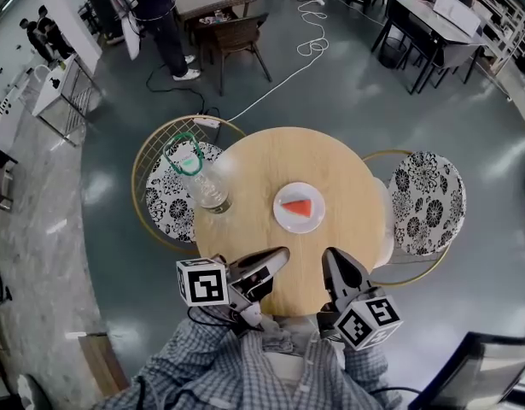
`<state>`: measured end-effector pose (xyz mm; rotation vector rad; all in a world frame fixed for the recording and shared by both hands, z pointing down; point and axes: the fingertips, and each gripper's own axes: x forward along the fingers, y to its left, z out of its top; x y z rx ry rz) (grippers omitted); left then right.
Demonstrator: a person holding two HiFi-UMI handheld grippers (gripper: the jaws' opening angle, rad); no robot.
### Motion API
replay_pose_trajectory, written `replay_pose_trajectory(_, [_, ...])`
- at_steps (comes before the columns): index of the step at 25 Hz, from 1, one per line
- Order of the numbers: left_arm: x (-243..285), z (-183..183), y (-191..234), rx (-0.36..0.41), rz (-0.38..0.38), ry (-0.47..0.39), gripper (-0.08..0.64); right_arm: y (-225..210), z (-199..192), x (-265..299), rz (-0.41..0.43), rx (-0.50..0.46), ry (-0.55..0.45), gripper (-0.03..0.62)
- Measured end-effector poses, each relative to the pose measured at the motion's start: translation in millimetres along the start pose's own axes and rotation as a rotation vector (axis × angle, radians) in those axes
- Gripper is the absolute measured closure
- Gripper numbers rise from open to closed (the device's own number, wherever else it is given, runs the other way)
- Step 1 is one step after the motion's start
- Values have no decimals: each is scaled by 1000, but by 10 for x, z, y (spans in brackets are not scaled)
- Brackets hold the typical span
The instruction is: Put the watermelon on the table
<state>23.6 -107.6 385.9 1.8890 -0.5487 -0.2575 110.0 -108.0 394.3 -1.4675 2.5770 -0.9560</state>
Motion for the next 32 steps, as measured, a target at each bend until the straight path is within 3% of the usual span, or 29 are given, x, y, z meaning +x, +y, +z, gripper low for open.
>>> replay_pose_trajectory(32, [-2, 27, 23, -15, 13, -11, 552, 27, -49, -11, 67, 59, 20, 583])
